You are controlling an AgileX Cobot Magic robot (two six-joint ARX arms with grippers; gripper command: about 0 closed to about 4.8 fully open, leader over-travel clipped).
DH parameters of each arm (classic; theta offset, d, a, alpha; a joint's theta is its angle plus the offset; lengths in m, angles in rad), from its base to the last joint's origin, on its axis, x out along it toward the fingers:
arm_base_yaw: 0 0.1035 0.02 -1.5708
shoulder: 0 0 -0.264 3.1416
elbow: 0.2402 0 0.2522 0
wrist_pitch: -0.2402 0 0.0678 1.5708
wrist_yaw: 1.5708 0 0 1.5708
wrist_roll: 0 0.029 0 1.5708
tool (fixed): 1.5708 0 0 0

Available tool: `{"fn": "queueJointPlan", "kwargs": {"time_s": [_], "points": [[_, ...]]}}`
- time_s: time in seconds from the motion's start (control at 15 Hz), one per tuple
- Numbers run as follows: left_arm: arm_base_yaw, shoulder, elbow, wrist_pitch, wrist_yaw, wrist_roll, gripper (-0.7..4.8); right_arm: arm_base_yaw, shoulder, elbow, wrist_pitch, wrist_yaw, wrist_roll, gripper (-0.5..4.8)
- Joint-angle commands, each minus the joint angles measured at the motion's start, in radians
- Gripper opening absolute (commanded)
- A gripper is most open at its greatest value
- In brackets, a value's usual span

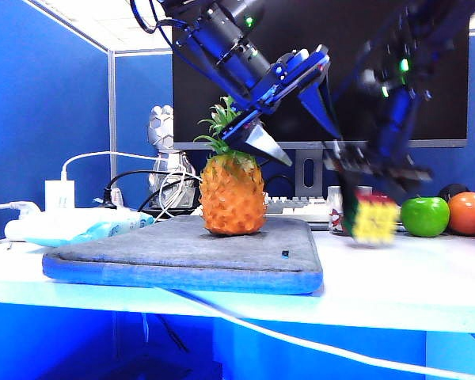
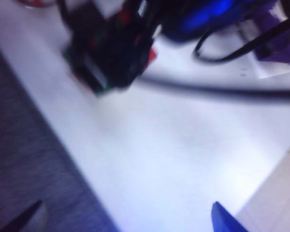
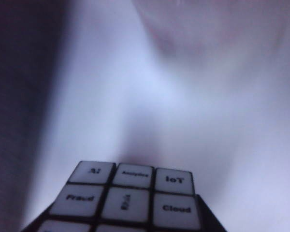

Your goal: Rotate the Rubik's Cube so that its red face is facing towards you.

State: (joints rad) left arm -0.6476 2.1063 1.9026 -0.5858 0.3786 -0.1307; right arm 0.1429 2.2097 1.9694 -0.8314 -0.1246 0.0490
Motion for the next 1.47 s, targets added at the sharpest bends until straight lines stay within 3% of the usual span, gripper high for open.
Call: {"fn": "queueJointPlan", "kwargs": {"time_s": [0.07, 0.2, 0.47, 0.87, 1.07, 1.2, 1.47], "points": [[0.014, -0.042, 0.004, -0.001, -0.095, 0.019, 4.79, 0.000, -0.061, 0.005, 0.100, 0.065, 0.022, 0.39], [0.040, -0.090, 0.004, 0.011, -0.096, 0.026, 4.79, -0.005, -0.097, -0.032, 0.121, 0.124, 0.003, 0.40], [0.116, -0.194, 0.004, 0.024, -0.094, 0.031, 4.79, -0.006, -0.270, -0.204, 0.345, 0.108, 0.011, 0.39], [0.132, -0.220, 0.004, 0.025, -0.079, 0.051, 4.79, 0.000, -0.436, -0.213, 0.427, 0.126, -0.011, 0.40], [0.163, -0.220, 0.004, 0.026, -0.076, 0.056, 4.79, 0.000, -0.551, -0.213, 0.523, 0.130, -0.103, 0.30], [0.167, -0.220, 0.004, 0.032, -0.071, 0.056, 4.79, -0.001, -0.618, -0.213, 0.509, 0.131, -0.127, 0.30], [0.167, -0.220, 0.004, 0.048, -0.063, 0.052, 4.79, 0.023, -0.781, -0.213, 0.293, 0.125, -0.180, 0.29]]}}
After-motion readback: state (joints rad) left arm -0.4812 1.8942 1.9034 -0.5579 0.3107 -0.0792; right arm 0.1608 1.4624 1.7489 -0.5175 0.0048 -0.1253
